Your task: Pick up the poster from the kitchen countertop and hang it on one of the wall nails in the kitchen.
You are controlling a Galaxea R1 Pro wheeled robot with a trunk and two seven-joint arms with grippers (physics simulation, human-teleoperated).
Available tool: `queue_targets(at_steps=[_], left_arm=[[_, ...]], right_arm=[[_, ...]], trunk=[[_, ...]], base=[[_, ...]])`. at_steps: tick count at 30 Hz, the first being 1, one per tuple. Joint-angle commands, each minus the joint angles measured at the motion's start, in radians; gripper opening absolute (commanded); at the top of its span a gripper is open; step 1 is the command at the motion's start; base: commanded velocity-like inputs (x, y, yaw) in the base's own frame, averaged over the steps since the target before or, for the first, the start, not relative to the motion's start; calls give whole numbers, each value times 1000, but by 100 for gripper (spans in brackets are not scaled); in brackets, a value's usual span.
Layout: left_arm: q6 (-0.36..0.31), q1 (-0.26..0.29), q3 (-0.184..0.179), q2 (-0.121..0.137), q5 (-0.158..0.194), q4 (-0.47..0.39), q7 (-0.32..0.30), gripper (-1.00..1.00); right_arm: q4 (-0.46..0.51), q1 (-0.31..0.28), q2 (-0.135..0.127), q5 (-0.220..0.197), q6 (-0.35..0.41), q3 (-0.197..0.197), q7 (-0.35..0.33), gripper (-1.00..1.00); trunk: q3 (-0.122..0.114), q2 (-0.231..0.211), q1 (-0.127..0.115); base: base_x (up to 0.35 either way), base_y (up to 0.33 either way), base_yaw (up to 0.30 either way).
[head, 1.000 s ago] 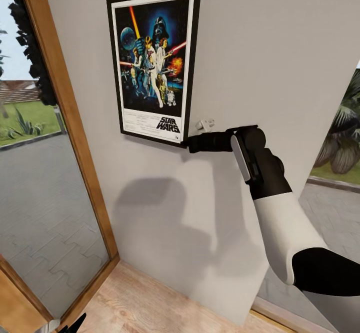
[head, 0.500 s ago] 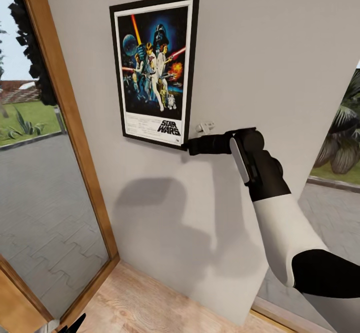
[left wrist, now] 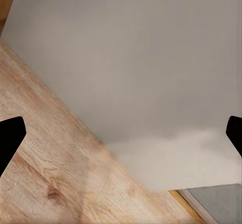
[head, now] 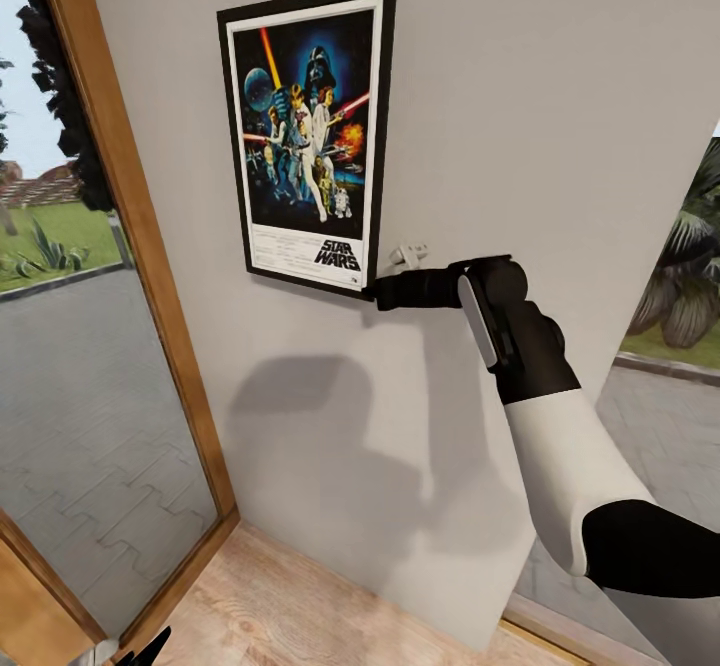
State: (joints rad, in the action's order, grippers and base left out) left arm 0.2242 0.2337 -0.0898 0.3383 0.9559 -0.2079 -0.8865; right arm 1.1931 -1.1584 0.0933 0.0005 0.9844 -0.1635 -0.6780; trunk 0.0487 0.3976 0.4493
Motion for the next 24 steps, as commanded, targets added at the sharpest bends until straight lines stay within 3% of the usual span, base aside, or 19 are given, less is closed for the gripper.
queue_targets(at_steps=[1,9,24], left_arm=[[6,1,-8,1,7,1,-2,100],[6,1,-8,1,7,1,-2,100],[6,1,-10,1,7,1,-5,100]], right_arm=[[1,-1,1,-2,7,1,-3,-100],[28,-3,9,-4,7,1,47,-100],[30,-6,16,-9,7,1,55,-100]], trunk=[[2,2,1],[2,2,1],[2,2,1]], base=[[0,0,0],[0,0,0],[0,0,0]])
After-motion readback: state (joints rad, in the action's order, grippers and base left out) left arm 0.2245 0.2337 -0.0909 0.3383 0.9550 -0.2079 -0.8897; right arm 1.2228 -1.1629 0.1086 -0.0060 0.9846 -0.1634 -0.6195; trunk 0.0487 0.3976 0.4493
